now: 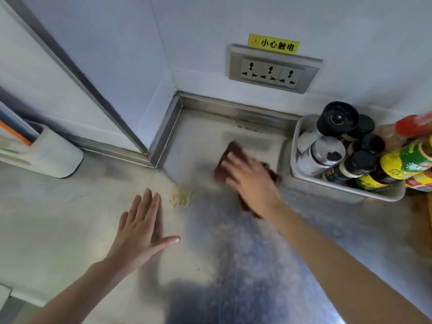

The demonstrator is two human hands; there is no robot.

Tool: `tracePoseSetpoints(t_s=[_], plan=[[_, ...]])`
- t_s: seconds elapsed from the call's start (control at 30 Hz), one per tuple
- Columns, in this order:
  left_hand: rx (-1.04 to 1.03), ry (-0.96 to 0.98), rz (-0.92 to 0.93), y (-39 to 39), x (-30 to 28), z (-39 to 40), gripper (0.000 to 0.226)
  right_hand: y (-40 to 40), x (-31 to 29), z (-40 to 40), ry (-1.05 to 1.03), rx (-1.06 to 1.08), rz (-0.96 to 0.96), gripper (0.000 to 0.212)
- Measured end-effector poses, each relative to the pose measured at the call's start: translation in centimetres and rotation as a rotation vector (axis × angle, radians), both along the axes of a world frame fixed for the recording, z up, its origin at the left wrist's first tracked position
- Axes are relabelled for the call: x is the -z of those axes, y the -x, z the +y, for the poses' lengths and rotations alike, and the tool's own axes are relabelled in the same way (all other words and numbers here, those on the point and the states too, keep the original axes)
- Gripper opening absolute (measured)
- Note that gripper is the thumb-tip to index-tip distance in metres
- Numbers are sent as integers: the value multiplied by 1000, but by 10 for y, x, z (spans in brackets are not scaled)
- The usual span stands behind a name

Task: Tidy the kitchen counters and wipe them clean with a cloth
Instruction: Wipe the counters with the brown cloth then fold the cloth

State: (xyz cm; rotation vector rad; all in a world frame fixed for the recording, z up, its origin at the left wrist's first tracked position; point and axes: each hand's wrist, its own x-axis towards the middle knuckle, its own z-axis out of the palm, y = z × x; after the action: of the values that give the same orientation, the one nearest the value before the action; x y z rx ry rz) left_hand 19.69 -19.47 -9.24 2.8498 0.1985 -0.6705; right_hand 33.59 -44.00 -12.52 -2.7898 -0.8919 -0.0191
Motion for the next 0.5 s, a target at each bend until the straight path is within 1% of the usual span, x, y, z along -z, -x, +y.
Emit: tracePoseSetpoints(t_s=[0.03,0.07,0.1,0.13,0.17,0.23,0.27,0.3,0.33,0.37,0.4,0.43,0.5], plan=[[-1,-5,-2,0,1,0,134,-21,-4,3,-21,203,87,44],[2,-7,-6,0,2,0,134,-35,-9,8,-88,393,158,45],[8,-6,-9,0,2,0,133,-42,-9,17,-127,520,194,45],[10,-1,-7,0,2,0,133,-40,-11,27,-131,561,204,46],[5,6,-3,0,2,0,132,-30,-7,37,-108,490,169,45],[6,10,-3,0,3,1,131,8,1,54,-56,161,23,40],[13,11,-4,0,3,1,130,25,4,54,-26,-3,-8,40],[18,13,-5,0,3,1,130,33,3,50,12,-132,19,43],[15,17,-5,0,3,1,131,28,0,42,54,-228,41,47],[7,20,-3,-1,2,1,132,11,3,34,62,-249,-14,47],[6,19,0,-1,1,1,133,-10,3,28,40,-184,-58,46],[10,13,7,-1,1,1,134,-33,3,24,16,-31,-31,44],[7,16,15,-3,1,0,135,-68,-5,25,-81,381,136,43]])
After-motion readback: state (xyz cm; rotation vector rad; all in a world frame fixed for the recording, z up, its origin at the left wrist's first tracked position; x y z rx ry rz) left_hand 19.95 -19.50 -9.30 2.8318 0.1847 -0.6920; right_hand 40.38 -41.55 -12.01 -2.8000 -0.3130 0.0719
